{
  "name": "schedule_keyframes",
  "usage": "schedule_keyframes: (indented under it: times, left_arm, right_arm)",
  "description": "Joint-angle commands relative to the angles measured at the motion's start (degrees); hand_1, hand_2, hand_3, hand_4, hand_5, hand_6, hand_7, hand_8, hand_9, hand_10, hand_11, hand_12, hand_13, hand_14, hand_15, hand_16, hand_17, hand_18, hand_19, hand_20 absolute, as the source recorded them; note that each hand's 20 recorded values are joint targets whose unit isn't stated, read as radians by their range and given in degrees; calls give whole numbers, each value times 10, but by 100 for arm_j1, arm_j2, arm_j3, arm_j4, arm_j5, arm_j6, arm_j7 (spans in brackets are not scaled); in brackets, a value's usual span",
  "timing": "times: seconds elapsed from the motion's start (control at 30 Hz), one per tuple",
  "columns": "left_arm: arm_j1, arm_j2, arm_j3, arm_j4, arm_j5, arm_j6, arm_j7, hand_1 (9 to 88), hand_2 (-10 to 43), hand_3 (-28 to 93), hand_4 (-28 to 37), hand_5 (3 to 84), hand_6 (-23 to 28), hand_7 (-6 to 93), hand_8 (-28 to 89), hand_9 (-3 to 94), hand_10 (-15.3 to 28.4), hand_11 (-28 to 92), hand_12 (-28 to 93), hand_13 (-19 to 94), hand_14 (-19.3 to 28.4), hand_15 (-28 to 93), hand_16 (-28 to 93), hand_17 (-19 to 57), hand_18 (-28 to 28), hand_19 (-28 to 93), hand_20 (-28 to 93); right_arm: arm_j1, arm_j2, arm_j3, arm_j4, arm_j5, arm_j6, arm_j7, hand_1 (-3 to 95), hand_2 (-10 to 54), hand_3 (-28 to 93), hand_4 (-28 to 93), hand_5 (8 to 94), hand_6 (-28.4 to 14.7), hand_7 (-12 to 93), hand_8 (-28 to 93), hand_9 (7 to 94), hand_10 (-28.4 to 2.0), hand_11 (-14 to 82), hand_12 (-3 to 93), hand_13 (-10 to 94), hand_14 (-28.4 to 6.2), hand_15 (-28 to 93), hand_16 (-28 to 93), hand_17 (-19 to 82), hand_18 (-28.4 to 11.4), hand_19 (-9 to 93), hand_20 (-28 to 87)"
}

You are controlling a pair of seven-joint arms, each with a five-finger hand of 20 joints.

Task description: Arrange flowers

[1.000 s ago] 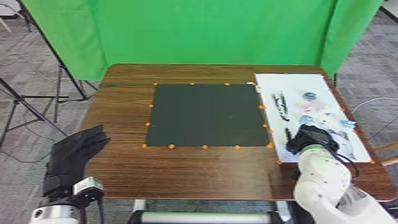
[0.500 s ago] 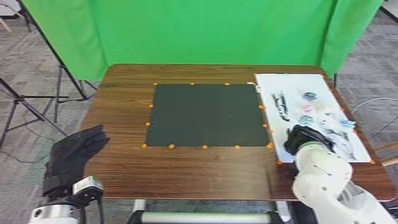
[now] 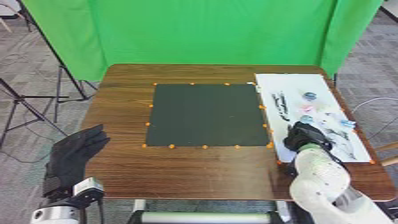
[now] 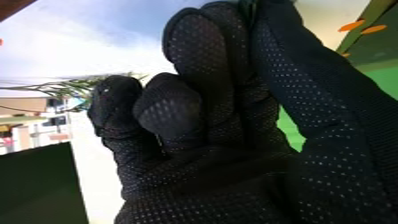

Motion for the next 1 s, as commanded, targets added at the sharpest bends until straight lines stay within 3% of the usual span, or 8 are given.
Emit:
schedule_keyframes:
  times: [0.03,0.13,0.4,0.43,0.6,0.7,0.87,1.0]
  left_arm:
    - [59,5,-28,-29,3,37,-31,285,73,798,-183,540,154,202,-99,457,230,369,103,309,284,657,-139,-70,242,638,91]
    - [92,-52,-75,-49,55,21,-109,285,73,798,-183,540,154,202,-99,458,231,368,103,309,284,657,-139,-70,242,637,91]
    - [202,-35,-106,-79,-16,87,-36,285,75,797,-184,540,154,202,-99,458,231,368,103,310,284,657,-139,-70,242,638,89]
    - [203,-72,-136,-84,37,56,-107,285,75,797,-184,540,155,202,-99,458,231,368,103,310,284,657,-139,-71,242,638,89]
    - [241,-54,-190,-91,17,73,-90,286,75,797,-184,540,155,202,-99,458,232,368,103,309,284,657,-139,-70,242,638,89]
    - [344,-62,-316,-107,3,81,-88,286,75,797,-184,541,155,201,-99,458,231,368,103,309,284,657,-139,-71,242,638,88]
    - [650,-49,-672,-184,47,76,-181,285,75,797,-184,541,155,201,-99,458,231,368,103,308,284,657,-140,-70,242,639,88]
    - [835,-105,-980,-225,170,5,-385,284,75,797,-185,541,156,201,-99,457,231,368,103,309,284,657,-140,-71,242,639,87]
  right_arm:
    - [-134,202,-34,-115,-261,453,-75,535,-24,753,-283,681,-58,528,237,777,-178,525,330,733,-125,808,309,484,-240,932,401]
    - [-118,260,-13,-270,-305,602,-62,535,-26,757,-283,685,-58,526,240,778,-177,526,332,737,-125,810,311,487,-238,932,408]
    - [17,395,6,-558,-449,957,-55,534,-30,761,-283,694,-60,515,247,786,-182,527,329,739,-124,810,315,493,-237,932,423]
    - [34,414,2,-597,-459,965,-56,534,-30,761,-283,695,-60,514,248,787,-183,528,328,739,-125,810,316,494,-237,932,424]
    - [261,375,-90,-796,-377,940,-195,535,-33,763,-283,699,-61,507,254,788,-181,529,327,742,-124,812,317,499,-238,932,433]
    - [587,215,-296,-871,-210,748,-311,537,-37,766,-283,703,-61,503,255,790,-180,528,328,743,-123,812,317,500,-238,932,436]
    - [1325,-208,-878,-764,118,284,-501,538,-38,767,-283,708,-61,497,256,793,-182,525,329,746,-125,812,318,501,-240,932,439]
    - [1903,-680,-1409,-496,350,-68,-644,538,-39,769,-283,711,-63,491,260,794,-182,524,330,746,-127,812,319,502,-240,932,441]
